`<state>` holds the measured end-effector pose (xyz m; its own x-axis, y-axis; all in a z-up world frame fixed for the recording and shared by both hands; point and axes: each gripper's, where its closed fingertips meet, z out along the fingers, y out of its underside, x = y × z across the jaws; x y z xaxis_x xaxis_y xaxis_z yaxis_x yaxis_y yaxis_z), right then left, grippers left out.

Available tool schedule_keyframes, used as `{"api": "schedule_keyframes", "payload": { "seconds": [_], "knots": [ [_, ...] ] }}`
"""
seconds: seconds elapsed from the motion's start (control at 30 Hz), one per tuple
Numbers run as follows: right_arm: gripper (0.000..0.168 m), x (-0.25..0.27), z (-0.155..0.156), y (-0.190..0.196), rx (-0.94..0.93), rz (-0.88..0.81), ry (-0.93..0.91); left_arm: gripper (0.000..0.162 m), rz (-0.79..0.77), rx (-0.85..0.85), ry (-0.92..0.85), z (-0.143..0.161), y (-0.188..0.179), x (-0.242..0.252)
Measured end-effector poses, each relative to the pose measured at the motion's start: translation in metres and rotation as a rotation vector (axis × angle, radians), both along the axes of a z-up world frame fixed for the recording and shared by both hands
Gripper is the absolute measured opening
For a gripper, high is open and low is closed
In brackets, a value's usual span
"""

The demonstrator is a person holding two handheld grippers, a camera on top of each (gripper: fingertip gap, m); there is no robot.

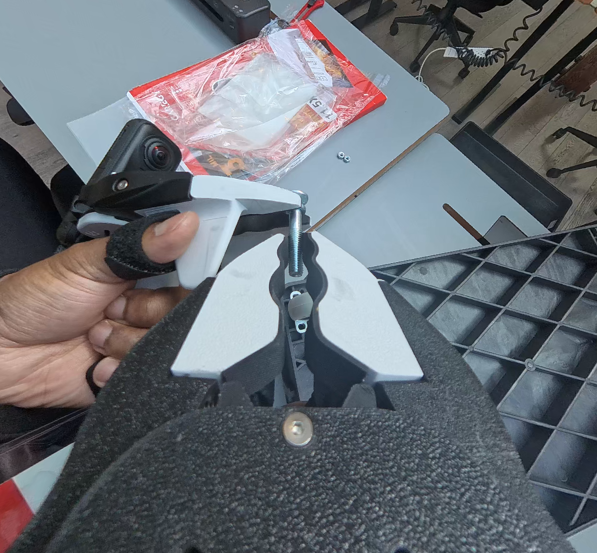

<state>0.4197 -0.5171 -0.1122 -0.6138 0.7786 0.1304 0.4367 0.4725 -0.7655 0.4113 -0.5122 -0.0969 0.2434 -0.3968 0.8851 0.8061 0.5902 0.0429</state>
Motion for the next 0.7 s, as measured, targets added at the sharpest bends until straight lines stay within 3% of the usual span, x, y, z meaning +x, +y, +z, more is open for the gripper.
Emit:
{"api": "schedule_keyframes", "payload": {
  "seconds": [0.47,0.7],
  "knots": [
    [0.009,0.0,-0.013,-0.002,-0.085,0.016,0.016,0.013,0.037,-0.147,0.141,-0.007,0.0,-0.005],
    [0.013,0.003,-0.034,0.012,-0.087,-0.021,-0.029,0.013,0.035,-0.341,0.267,-0.04,-0.006,-0.036]
  ]
}}
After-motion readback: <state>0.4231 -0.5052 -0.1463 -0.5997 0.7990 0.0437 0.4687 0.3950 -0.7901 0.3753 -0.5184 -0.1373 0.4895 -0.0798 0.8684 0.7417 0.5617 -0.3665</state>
